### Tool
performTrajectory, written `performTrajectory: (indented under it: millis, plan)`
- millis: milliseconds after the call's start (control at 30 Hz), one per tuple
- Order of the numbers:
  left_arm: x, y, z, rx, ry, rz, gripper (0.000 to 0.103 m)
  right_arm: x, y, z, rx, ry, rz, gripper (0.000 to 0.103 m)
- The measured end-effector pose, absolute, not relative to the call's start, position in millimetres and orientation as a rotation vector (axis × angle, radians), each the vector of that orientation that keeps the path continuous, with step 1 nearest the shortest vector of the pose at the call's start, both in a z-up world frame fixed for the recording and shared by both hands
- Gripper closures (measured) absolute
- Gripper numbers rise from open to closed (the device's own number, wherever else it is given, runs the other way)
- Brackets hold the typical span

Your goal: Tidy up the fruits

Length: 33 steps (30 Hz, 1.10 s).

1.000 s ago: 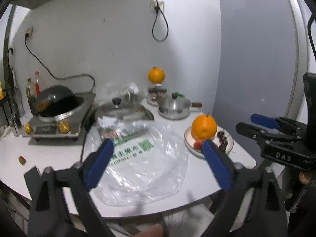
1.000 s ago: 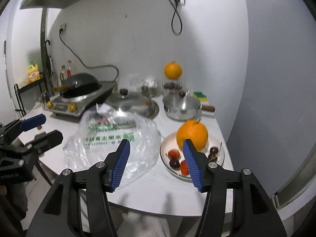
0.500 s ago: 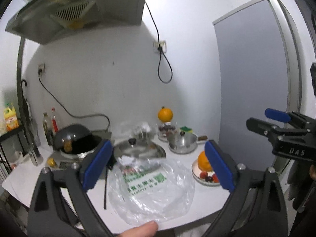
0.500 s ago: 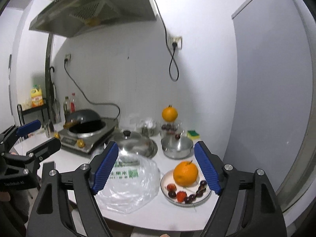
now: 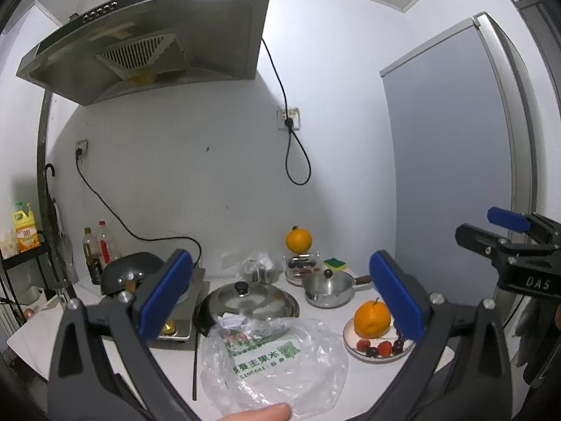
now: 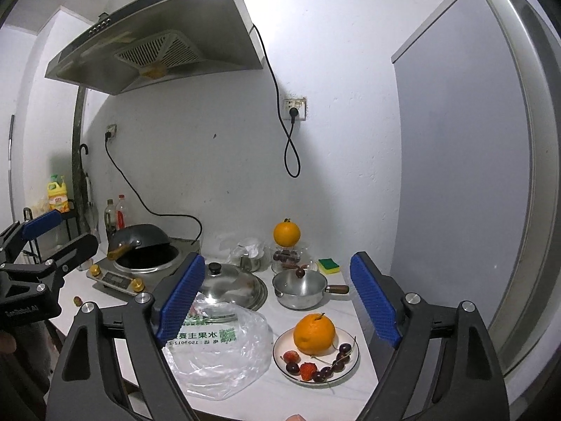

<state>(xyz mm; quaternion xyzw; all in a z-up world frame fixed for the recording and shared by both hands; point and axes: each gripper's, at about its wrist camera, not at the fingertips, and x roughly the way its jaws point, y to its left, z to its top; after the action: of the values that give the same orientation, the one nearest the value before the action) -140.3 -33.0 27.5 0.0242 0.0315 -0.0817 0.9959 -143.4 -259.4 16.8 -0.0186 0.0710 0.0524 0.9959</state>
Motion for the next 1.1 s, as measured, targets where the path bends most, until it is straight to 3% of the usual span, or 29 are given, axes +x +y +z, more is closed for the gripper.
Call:
performTrajectory:
  millis: [1100]
  plan:
    - [-140.3,-41.4,25.7,0.054,0.059,-0.171,0.001,-143.0,-256.7,19.4,-0.039,0.143,0.107,0.016]
